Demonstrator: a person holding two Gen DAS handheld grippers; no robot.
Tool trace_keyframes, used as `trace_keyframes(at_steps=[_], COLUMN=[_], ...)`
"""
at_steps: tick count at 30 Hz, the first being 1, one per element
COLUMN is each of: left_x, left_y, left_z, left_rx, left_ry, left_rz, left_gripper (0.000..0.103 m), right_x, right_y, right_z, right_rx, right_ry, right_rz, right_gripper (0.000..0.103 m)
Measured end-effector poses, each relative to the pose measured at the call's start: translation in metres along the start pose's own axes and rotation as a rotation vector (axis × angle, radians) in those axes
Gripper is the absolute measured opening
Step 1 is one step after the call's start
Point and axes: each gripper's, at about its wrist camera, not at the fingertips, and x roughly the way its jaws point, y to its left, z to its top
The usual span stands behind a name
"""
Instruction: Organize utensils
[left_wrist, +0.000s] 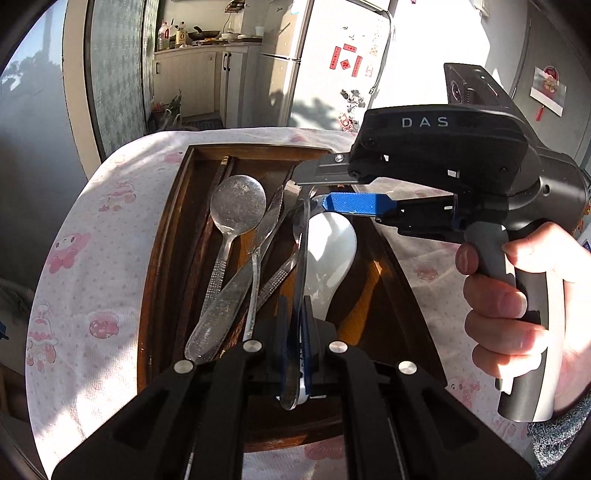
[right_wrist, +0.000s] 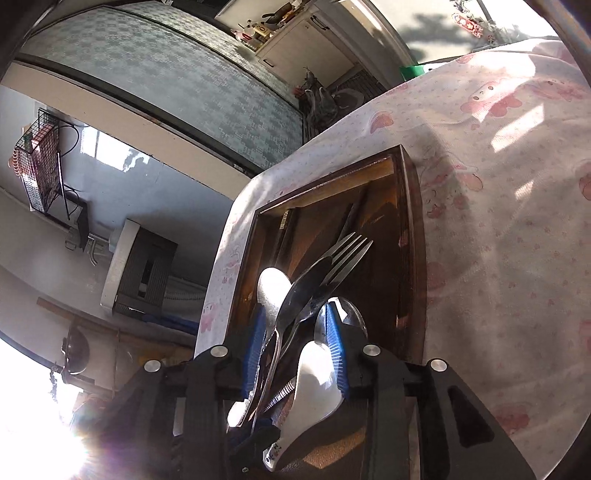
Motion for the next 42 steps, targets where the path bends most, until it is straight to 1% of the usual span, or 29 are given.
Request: trace_keyframes(at_steps=[1,2,3,4,6,8,10,11,12,13,16,19,21,24,27,29,31,33,34,35,38,40,42], left_x=[-0.001,-0.002,-0.003,-0.004,-0.01,-0.015,-0.023,-0.027,-0.031,-0.034,-0.047,-0.059,-0.069,-0.084,-0.097,-0.104,-0.107,-0.107,-0.107,-0.111,-0.119,-0.121,-0.126], left_y=[0.001,0.002,0.003,0.004,0.006,0.006,0.004,0.002,0.0,-0.003,-0.009,-0.015,-0.018,-0.021,-0.025,-0.026,-0.026,-0.028,-0.03,-0.031,-0.036,-0.036,-0.033], left_z=[0.0,0.0,0.0,0.0,-0.001,-0.001,-0.004,-0.005,-0.008,-0.01,-0.019,-0.031,-0.04,-0.052,-0.062,-0.069,-0.076,-0.082,-0.084,-0.088,-0.095,-0.096,-0.099], left_rx=[-0.002,-0.005,-0.007,-0.012,-0.026,-0.024,-0.017,-0.012,0.0,0.013,0.05,0.075,0.093,0.117,0.147,0.164,0.168,0.171,0.174,0.173,0.187,0.181,0.159], left_ry=[-0.003,-0.011,-0.018,-0.028,-0.051,-0.058,-0.078,-0.095,-0.11,-0.124,-0.185,-0.236,-0.278,-0.361,-0.41,-0.448,-0.47,-0.464,-0.465,-0.486,-0.542,-0.562,-0.584], left_rz=[0.008,0.016,0.024,0.029,0.028,0.018,0.017,0.009,0.001,0.009,0.026,0.032,0.042,0.057,0.064,0.054,0.039,0.017,0.007,0.007,0.033,0.062,0.088], left_gripper=[0.009,0.01,0.021,0.043,0.062,0.067,0.077,0.08,0.086,0.092,0.095,0.098,0.099,0.1,0.1,0.1,0.1,0.1,0.1,0.1,0.1,0.1,0.1], right_x=[-0.003,-0.006,-0.008,-0.01,-0.015,-0.022,-0.031,-0.035,-0.04,-0.046,-0.063,-0.084,-0.098,-0.125,-0.147,-0.16,-0.167,-0.172,-0.172,-0.172,-0.172,-0.168,-0.165], right_y=[0.001,0.001,0.002,0.004,0.006,0.008,0.011,0.012,0.014,0.016,0.019,0.017,0.018,0.02,0.023,0.027,0.028,0.027,0.026,0.024,0.021,0.021,0.022], right_z=[0.0,-0.001,-0.001,-0.001,-0.002,-0.004,-0.007,-0.009,-0.012,-0.017,-0.035,-0.06,-0.079,-0.11,-0.137,-0.155,-0.17,-0.18,-0.184,-0.186,-0.193,-0.193,-0.193], right_rx=[-0.003,-0.006,-0.013,-0.021,-0.029,-0.04,-0.049,-0.061,-0.078,-0.101,-0.196,-0.277,-0.347,-0.463,-0.545,-0.606,-0.655,-0.673,-0.676,-0.677,-0.688,-0.687,-0.691], right_ry=[-0.003,-0.003,0.001,0.006,0.007,0.001,-0.008,-0.011,-0.017,-0.028,-0.073,-0.143,-0.215,-0.352,-0.462,-0.543,-0.608,-0.656,-0.674,-0.685,-0.716,-0.693,-0.684], right_rz=[0.002,0.002,-0.002,-0.006,-0.013,-0.021,-0.029,-0.032,-0.042,-0.059,-0.116,-0.141,-0.172,-0.237,-0.276,-0.31,-0.34,-0.353,-0.36,-0.365,-0.378,-0.388,-0.421], right_gripper=[0.059,0.062,0.065,0.069,0.072,0.075,0.079,0.079,0.08,0.081,0.082,0.084,0.085,0.087,0.089,0.09,0.092,0.094,0.095,0.097,0.098,0.1,0.1])
